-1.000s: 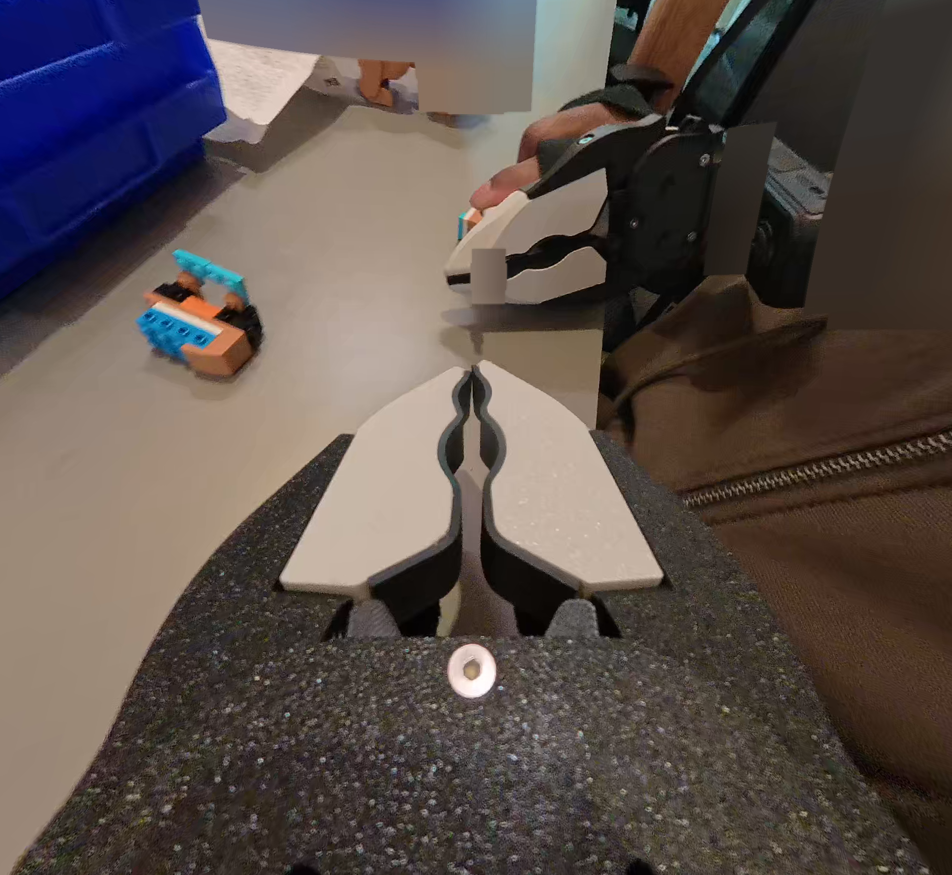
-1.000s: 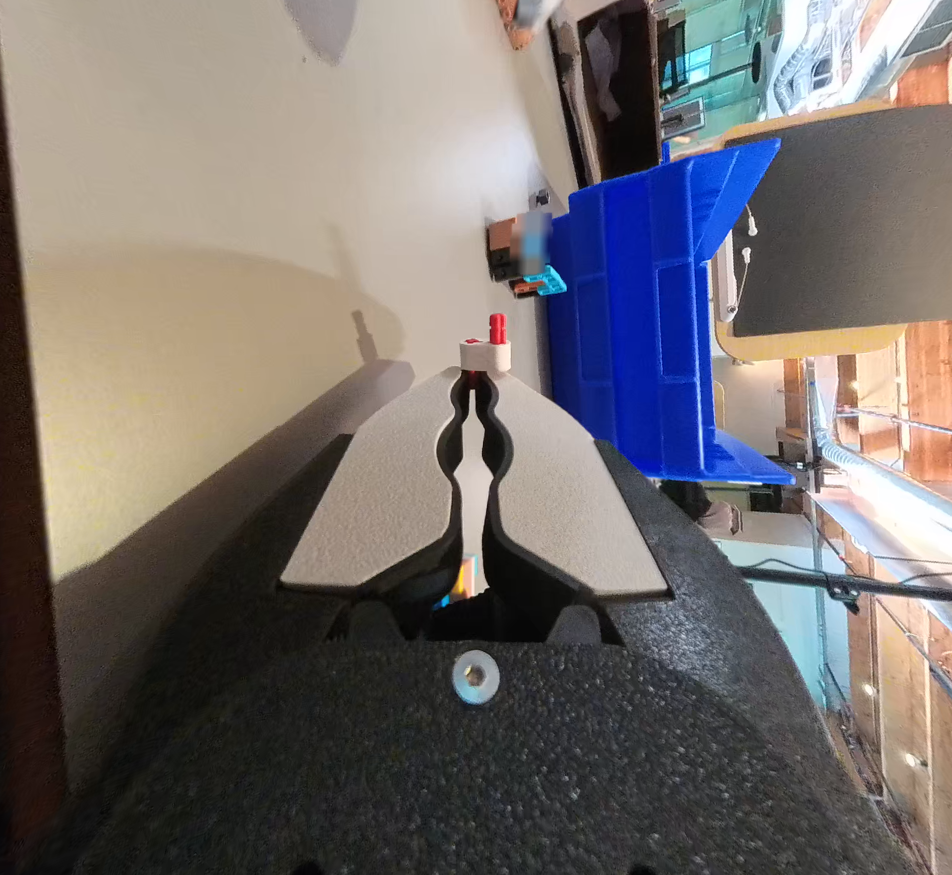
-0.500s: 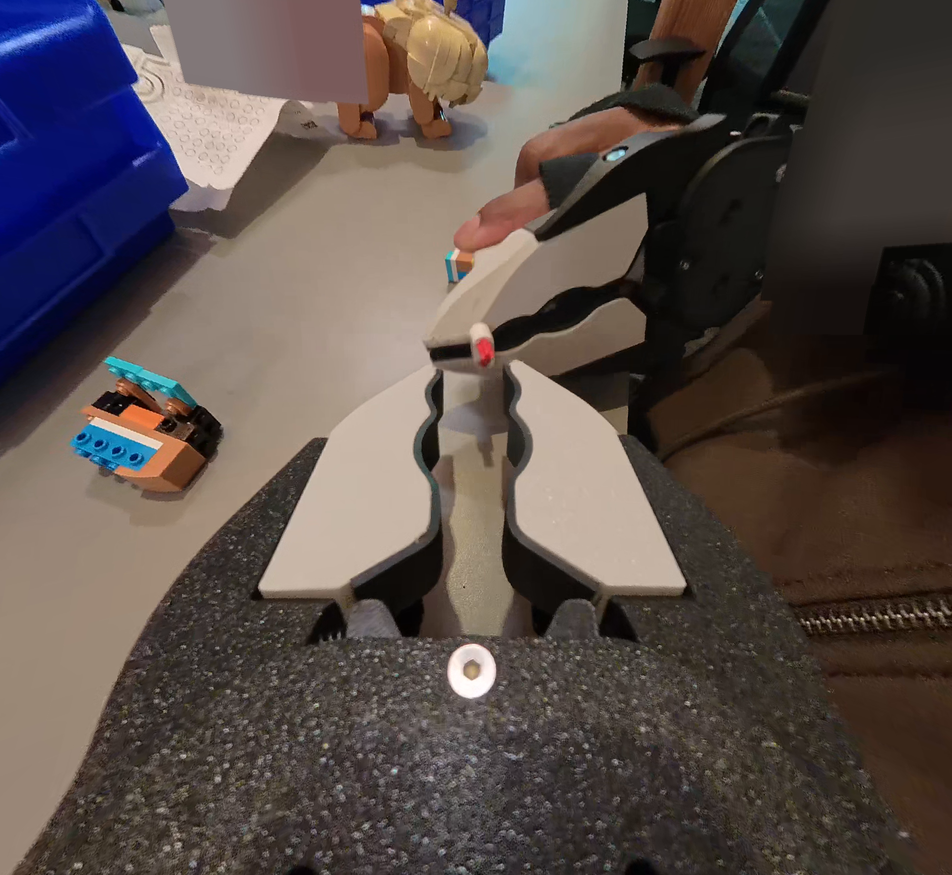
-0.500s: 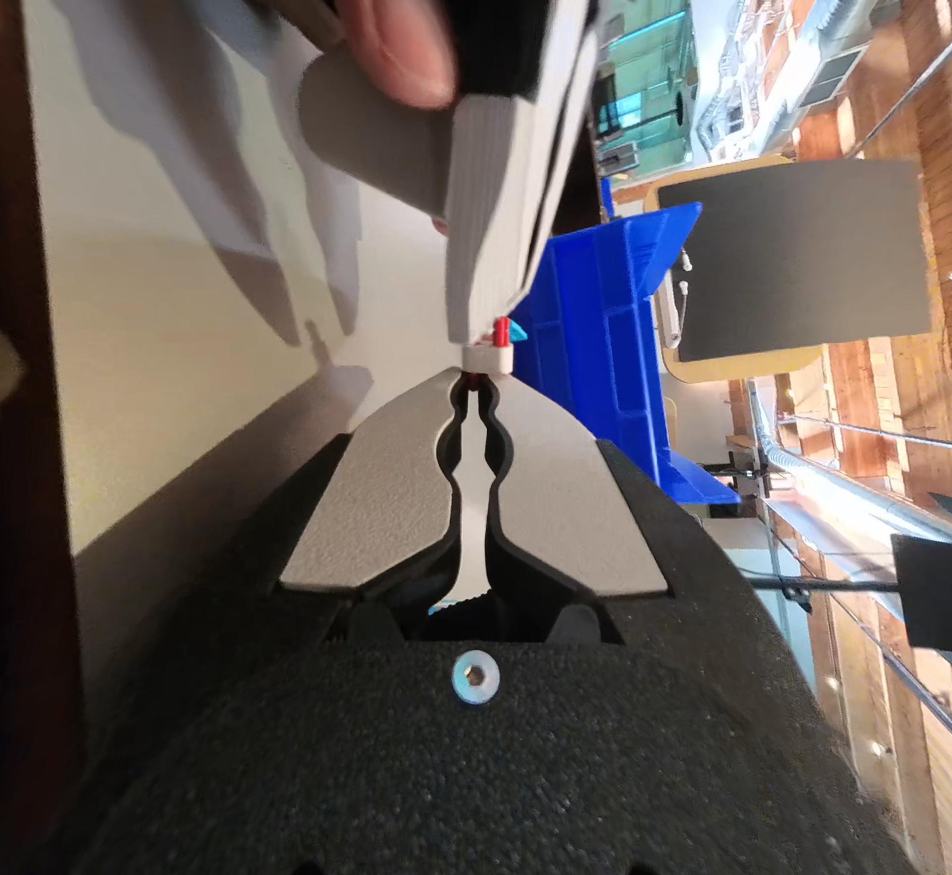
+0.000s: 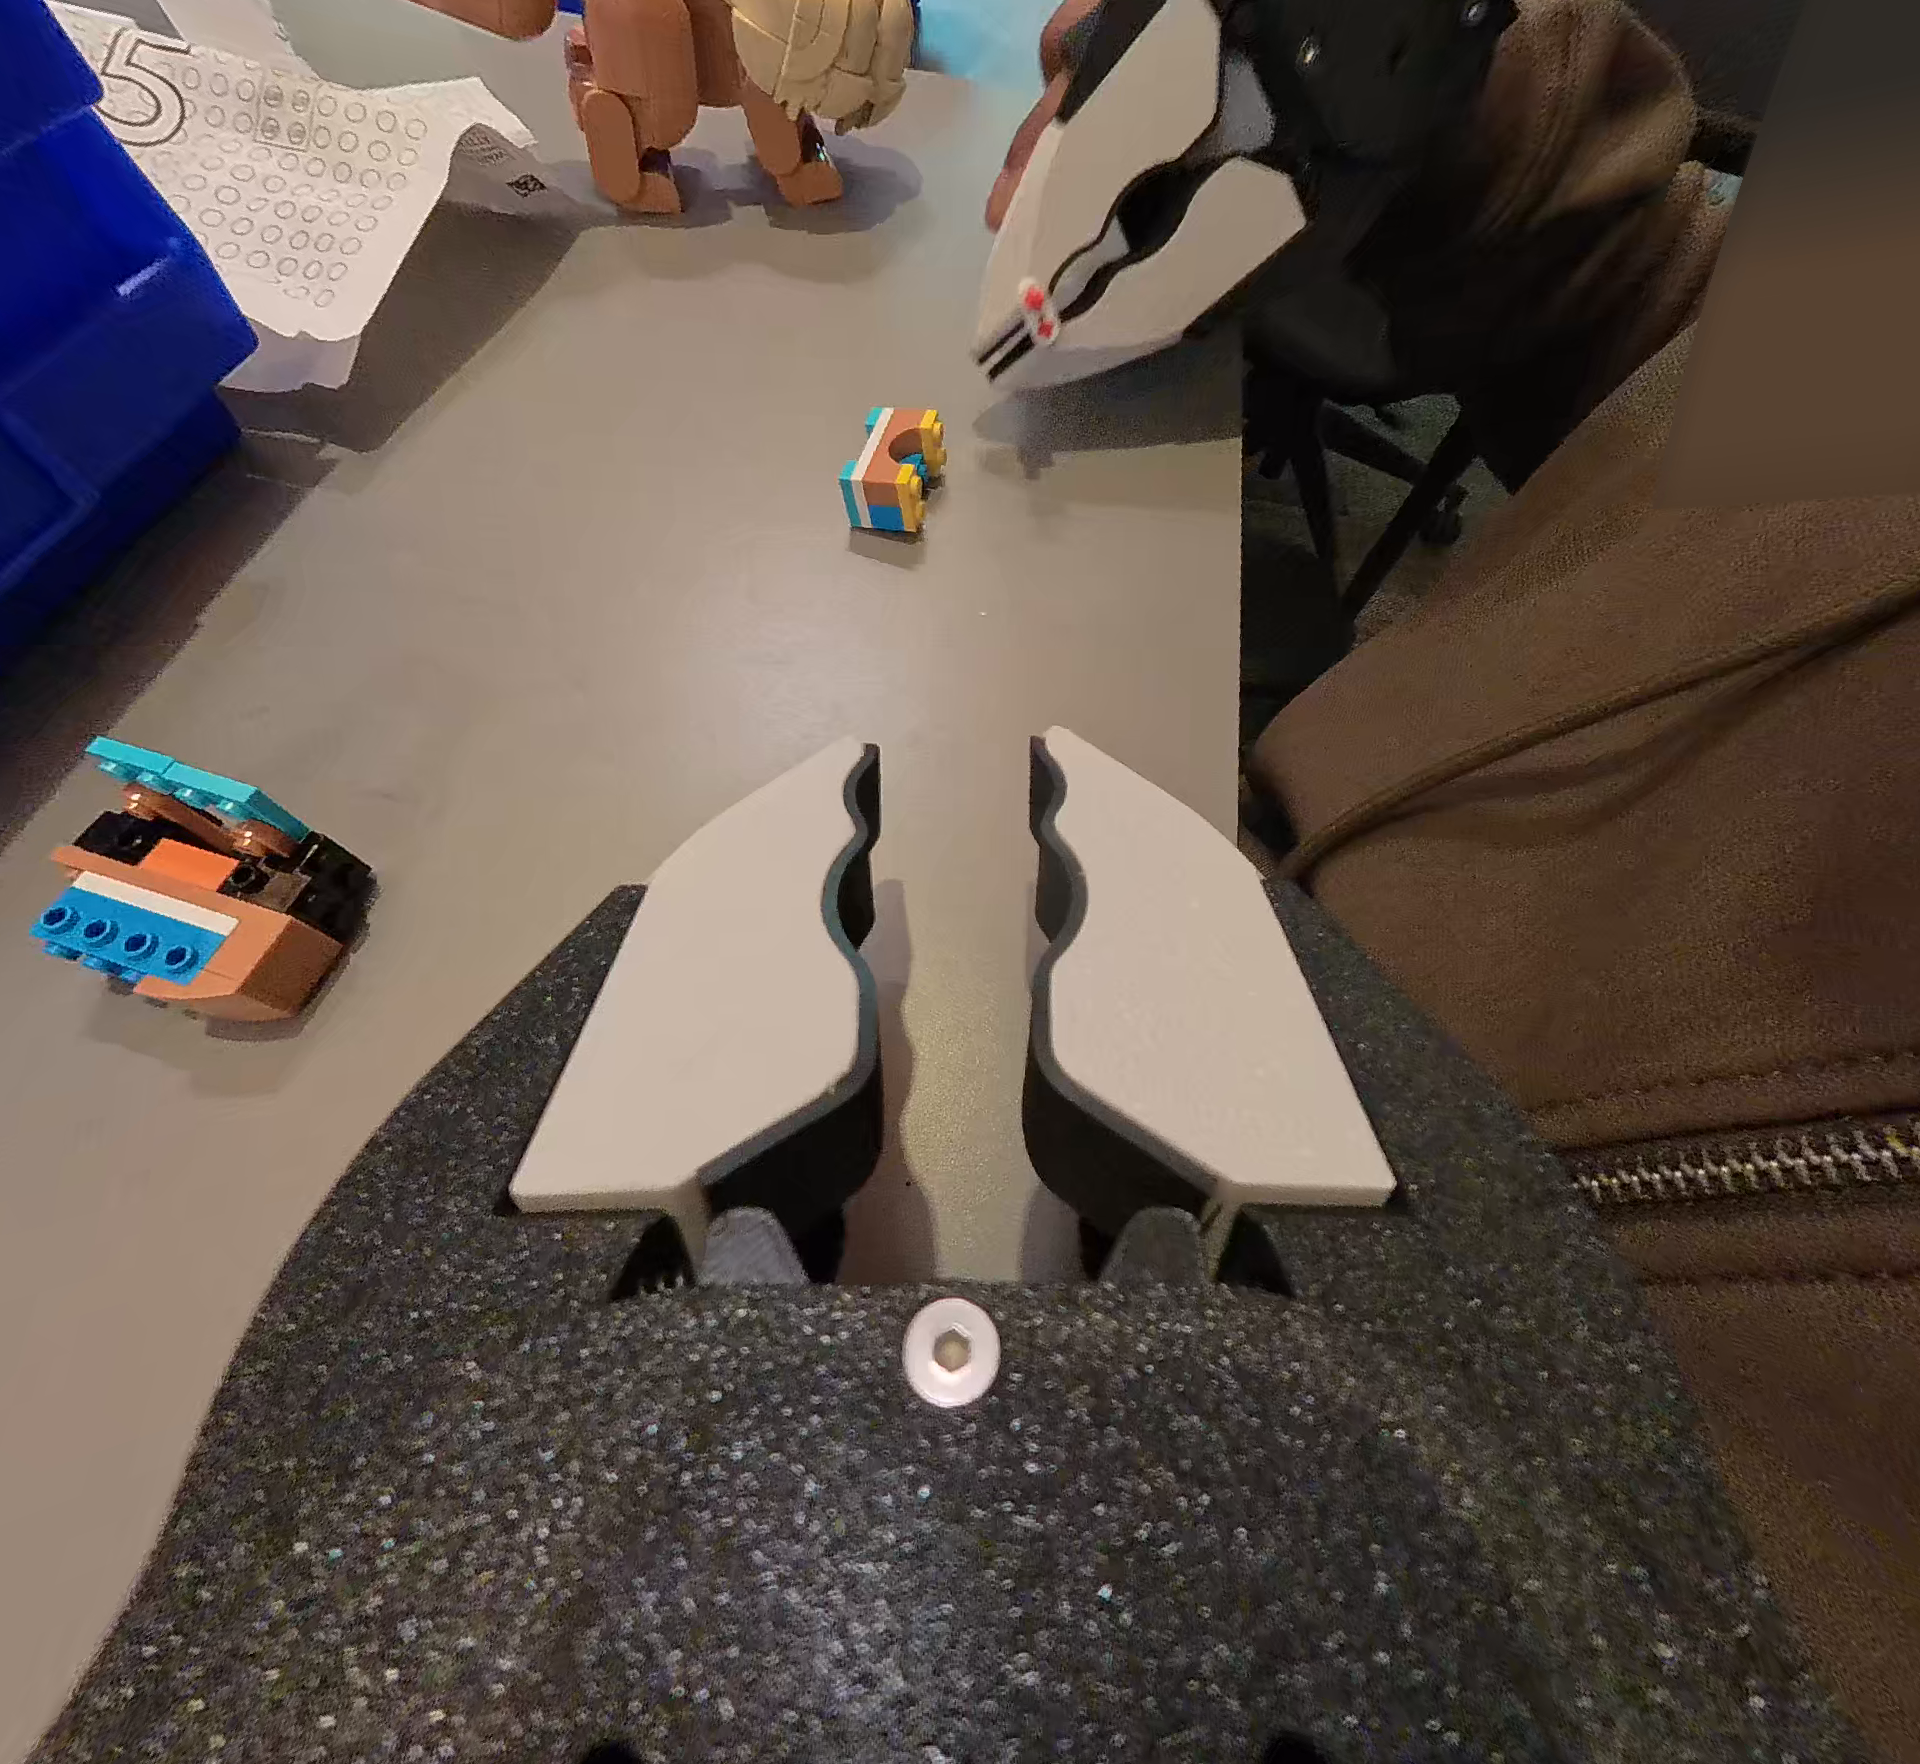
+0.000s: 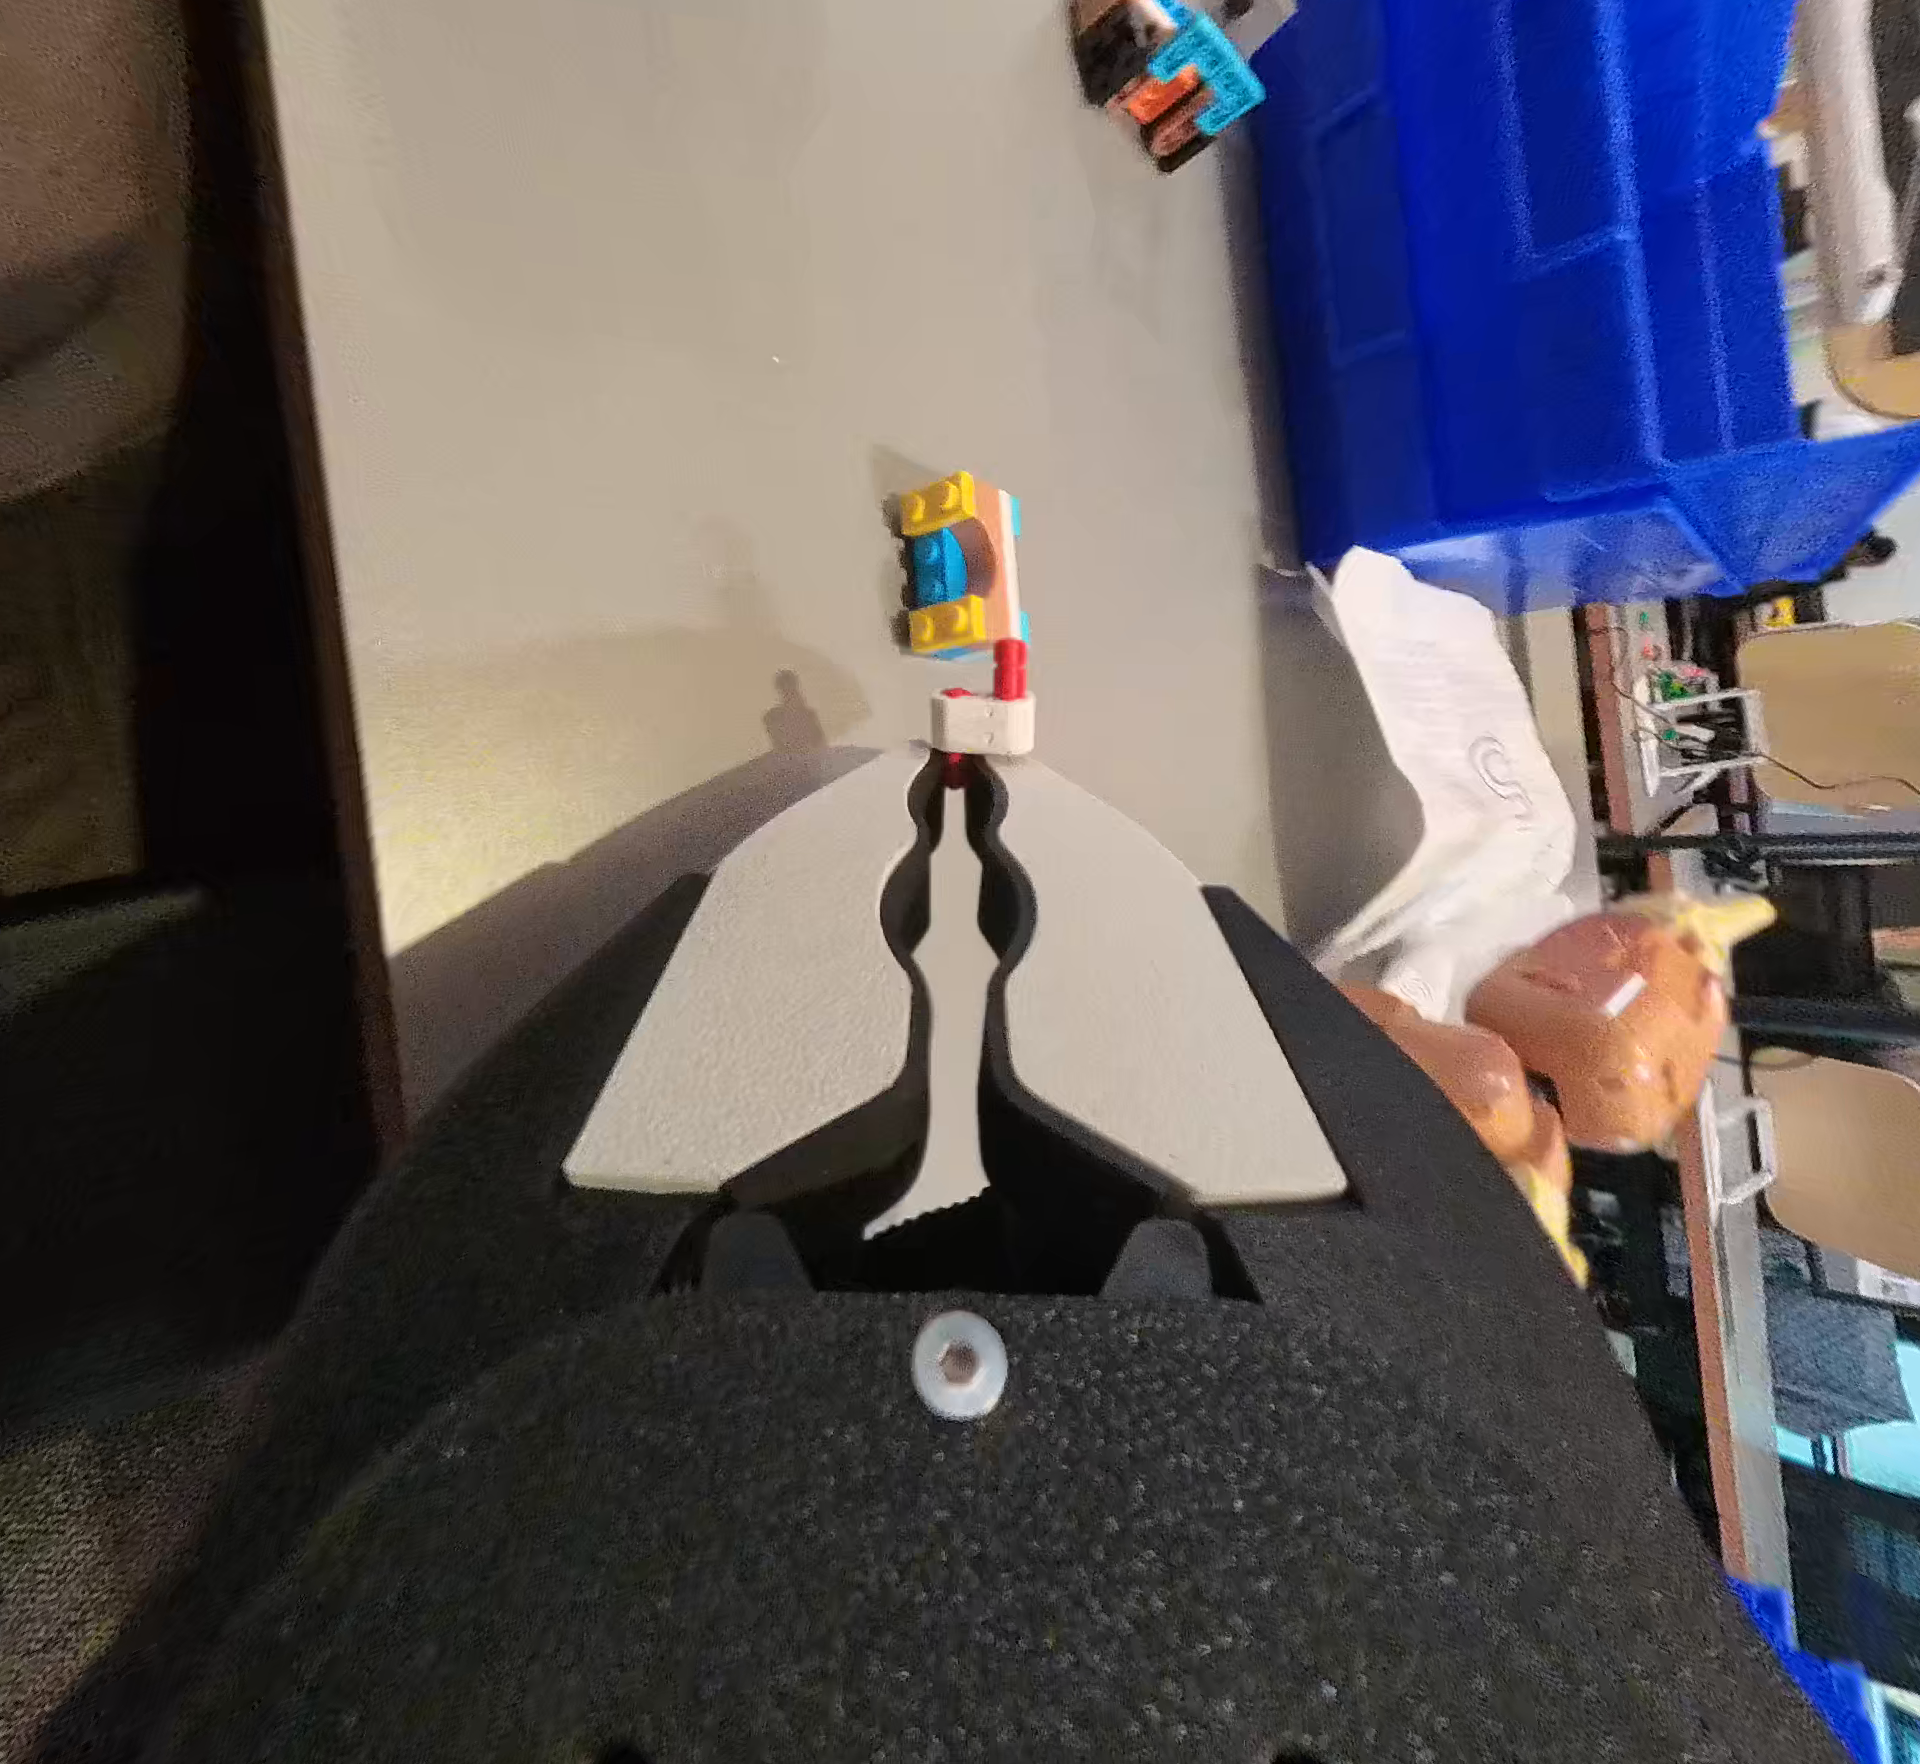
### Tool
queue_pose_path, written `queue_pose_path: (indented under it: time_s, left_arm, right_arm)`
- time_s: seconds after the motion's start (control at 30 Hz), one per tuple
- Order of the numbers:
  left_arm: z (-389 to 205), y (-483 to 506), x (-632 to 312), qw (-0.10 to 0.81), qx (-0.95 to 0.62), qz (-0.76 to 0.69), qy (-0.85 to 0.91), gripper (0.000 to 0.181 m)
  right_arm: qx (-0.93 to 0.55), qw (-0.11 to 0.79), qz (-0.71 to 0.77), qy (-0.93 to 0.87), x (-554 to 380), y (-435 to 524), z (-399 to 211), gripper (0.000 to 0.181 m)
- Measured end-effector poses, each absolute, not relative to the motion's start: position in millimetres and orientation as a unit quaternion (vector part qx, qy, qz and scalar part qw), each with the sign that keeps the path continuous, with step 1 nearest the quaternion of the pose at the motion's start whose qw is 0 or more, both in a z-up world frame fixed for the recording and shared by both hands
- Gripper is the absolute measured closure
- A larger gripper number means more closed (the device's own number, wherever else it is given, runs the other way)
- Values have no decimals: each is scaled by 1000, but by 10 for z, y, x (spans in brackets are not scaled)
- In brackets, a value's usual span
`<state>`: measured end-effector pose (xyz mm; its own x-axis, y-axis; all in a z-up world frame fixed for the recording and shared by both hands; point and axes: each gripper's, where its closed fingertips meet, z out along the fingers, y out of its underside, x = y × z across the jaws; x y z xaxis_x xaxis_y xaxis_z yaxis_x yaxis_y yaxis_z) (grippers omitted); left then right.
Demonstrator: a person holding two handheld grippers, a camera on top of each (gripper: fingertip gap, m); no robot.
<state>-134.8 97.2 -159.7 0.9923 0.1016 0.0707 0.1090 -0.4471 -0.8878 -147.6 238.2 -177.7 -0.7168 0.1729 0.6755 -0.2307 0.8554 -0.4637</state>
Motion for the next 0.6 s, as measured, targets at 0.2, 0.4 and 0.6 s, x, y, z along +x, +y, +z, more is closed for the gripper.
queue_pose_path:
  time_s: [0.2, 0.4, 0.6]
  left_arm:
    - [-1527, 945, -1384, 542, -837, -5, -73, 154]
    - [-1356, 840, -1578, 592, -798, 17, -112, 151]
    - [-1309, 717, -1609, 602, -788, 63, -108, 154]
  right_arm:
    - [56, 380, 272, -882, -1850, 1872, -1795, 178]
    - [39, 393, 345, -852, -1949, 1215, -1568, 178]
    - [78, 415, 324, -846, -1893, 709, -1660, 177]
